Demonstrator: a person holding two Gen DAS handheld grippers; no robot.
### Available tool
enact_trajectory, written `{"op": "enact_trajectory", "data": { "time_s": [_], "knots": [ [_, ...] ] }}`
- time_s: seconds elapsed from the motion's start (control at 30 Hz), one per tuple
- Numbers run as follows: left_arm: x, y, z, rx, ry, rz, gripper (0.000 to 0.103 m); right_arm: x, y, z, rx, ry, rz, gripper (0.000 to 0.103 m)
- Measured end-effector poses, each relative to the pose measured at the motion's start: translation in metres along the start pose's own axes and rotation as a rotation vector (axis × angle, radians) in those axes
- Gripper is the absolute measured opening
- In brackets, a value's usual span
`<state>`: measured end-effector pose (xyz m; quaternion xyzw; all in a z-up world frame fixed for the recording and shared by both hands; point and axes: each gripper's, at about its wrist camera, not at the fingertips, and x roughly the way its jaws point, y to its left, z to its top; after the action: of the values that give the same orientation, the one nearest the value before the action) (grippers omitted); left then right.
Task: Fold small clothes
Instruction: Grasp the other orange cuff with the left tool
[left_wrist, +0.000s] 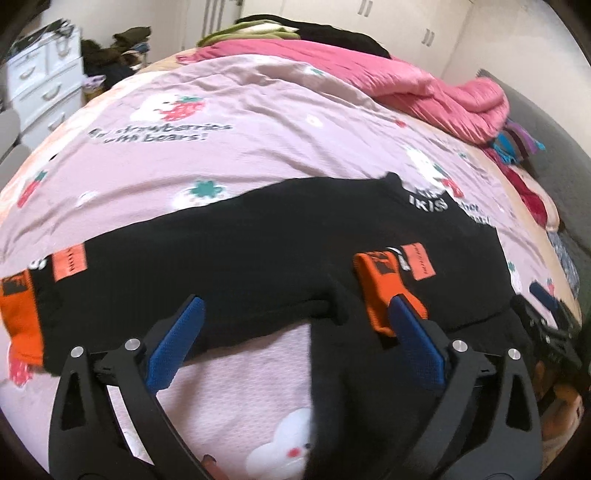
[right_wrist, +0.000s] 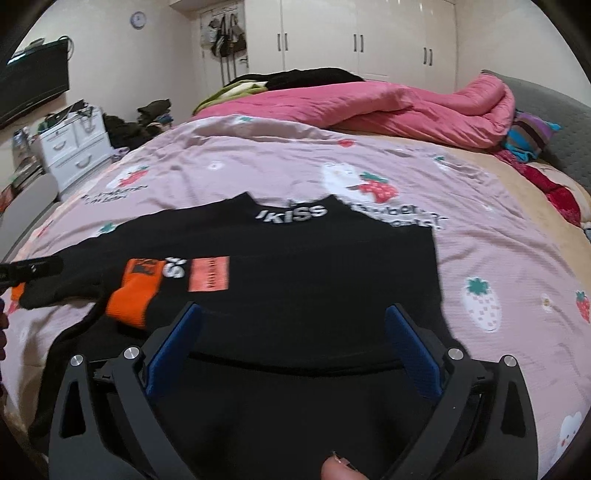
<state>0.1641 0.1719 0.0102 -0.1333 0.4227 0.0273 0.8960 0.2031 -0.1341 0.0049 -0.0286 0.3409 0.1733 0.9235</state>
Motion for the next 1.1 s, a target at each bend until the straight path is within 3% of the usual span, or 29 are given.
{"op": "enact_trajectory", "data": {
  "time_s": [0.6,1.1],
  "knots": [
    [-0.026,0.131,-0.017,-0.235,-0.028,0.21,0.094,-0.014,0.072,0.004,-0.077,-0.009,0.115,0.099],
    [-0.039,0.206,-0.024,-0.377,-0.022,0.292,0.094,-0.017,0.148,0.003,-0.146,0.001,0.228,0.099]
  ]
}}
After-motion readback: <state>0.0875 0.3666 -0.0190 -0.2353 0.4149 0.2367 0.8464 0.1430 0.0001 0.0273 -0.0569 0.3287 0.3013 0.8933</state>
